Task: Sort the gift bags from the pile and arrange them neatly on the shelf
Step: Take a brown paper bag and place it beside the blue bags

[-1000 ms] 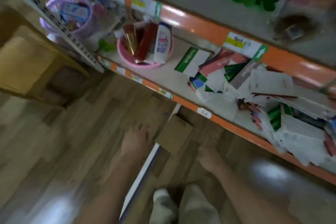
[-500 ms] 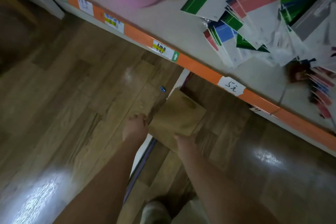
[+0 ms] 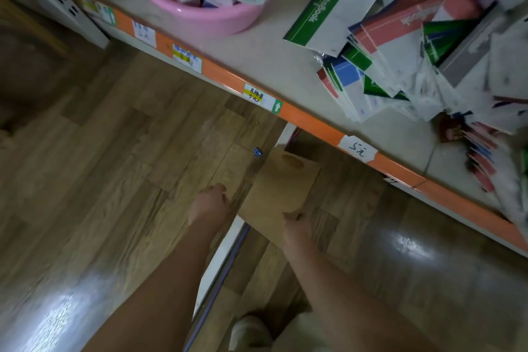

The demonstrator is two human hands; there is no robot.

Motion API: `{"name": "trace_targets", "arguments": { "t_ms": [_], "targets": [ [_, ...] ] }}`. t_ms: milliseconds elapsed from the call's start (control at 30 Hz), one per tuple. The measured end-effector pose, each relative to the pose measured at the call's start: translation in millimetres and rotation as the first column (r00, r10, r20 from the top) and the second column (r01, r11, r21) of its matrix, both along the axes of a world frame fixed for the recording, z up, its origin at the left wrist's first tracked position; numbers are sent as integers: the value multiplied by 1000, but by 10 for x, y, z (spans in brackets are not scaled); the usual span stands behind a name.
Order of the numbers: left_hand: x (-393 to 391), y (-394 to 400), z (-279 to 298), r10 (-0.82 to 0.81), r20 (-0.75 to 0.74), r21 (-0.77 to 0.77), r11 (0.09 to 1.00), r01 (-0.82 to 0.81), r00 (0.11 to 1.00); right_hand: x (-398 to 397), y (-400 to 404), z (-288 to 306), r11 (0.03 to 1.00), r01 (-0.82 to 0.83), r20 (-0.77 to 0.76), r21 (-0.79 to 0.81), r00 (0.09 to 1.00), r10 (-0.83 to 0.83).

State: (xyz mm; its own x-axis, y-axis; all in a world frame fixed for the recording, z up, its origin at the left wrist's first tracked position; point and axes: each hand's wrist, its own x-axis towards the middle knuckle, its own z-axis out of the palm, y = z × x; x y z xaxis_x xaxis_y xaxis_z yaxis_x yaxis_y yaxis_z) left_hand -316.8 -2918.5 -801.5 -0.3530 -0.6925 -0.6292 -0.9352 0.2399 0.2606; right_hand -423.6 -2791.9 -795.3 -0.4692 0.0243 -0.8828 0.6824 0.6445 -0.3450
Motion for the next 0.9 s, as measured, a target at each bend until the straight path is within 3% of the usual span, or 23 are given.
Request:
{"name": "trace_targets", "arguments": {
  "t_ms": [200,400,533,767,900],
  "targets": [
    [223,58,1435,-31,-22,-27,999,30,999,-136,237,1491,974,-223,-172,-42,962,213],
    [462,19,3538,-91,-18,-164,983,87,996,-52,269,3561,895,-428,-258,-124,885,388],
    [613,-34,4922,-51,-83,-268,963,26,995,70,230,4948,799,-560,-359,-220,808,468],
    [549,-179,6657,-48,-341,-470,874,-126,939,5,232,6725,729,-604,-576,-321,736,355],
    [102,-496,7299,-117,-544,-489,849,-200,831,-394,247,7493,717,-560,-683,-415,712,161]
  ]
}}
